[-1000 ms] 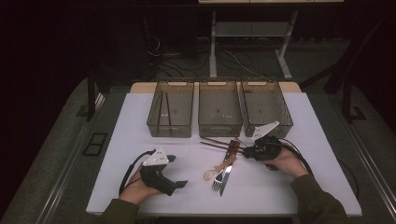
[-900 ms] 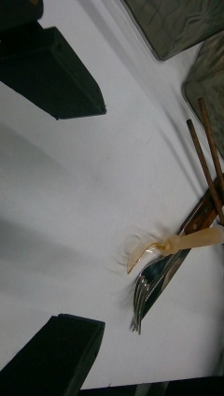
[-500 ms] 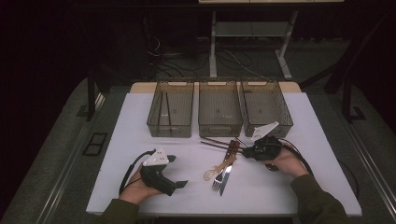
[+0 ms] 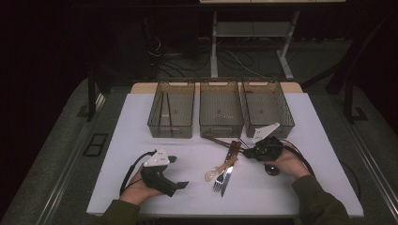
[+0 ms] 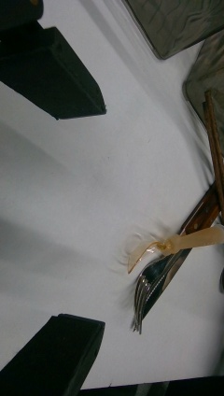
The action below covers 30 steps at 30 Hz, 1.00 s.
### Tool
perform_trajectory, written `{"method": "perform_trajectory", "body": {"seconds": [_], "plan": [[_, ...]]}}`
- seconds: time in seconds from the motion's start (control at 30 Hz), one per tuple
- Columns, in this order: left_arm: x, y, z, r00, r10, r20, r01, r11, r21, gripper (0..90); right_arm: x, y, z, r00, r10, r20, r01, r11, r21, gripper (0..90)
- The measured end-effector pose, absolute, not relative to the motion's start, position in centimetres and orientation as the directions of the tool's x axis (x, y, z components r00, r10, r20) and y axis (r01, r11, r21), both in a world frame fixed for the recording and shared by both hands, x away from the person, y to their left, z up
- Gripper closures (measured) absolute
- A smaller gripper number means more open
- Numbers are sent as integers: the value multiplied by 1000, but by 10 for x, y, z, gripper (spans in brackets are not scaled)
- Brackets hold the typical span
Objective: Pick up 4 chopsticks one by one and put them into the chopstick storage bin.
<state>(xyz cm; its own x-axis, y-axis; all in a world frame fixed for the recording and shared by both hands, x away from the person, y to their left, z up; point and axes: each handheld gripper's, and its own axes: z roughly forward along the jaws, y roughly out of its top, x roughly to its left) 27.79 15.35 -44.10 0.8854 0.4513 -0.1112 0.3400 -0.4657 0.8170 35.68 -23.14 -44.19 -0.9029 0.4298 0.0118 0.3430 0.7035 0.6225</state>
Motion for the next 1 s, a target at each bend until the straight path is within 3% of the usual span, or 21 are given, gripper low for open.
{"method": "perform_trajectory", "body": {"seconds": [1.0], "plan": [[278, 153, -441, 885, 451, -111, 340, -465, 817, 0, 342, -246, -417, -896, 444, 25, 340, 647, 682, 848]]}}
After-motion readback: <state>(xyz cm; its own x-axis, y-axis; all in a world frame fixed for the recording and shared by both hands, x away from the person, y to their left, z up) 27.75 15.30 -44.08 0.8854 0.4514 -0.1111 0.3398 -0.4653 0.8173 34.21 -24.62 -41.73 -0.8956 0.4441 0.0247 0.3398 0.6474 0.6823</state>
